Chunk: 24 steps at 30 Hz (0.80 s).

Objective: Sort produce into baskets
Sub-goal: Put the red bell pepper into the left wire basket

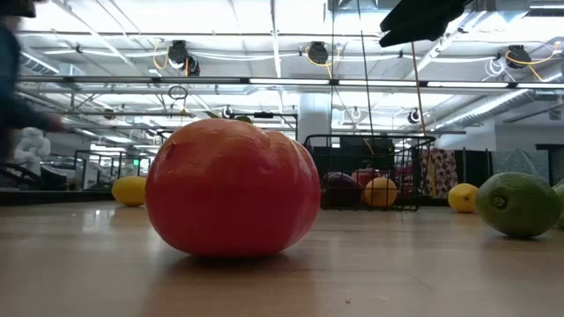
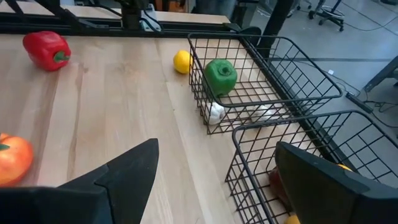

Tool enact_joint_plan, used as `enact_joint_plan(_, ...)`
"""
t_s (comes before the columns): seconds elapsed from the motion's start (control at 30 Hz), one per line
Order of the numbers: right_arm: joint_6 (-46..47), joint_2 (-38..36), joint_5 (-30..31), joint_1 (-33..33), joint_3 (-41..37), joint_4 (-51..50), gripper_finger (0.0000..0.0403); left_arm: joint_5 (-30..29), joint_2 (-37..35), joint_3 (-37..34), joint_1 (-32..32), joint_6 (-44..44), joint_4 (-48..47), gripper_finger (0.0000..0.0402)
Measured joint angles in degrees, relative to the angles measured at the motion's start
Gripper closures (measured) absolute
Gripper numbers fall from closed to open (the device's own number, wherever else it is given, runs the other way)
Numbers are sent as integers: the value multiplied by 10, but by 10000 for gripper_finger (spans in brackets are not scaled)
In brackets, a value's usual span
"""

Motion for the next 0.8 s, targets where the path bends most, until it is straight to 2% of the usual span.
enact_joint_plan(0.3,0,0,0,0,0,-6,90,131,68,0,89,80,13,160)
enact_joint_plan(0.57,0,0,0,0,0,-28,90,176,114,0,177,147,-3,160)
enact_joint_plan(0.8,1,0,0,0,0,-37,90,212,138,-17,216,150,-22,160)
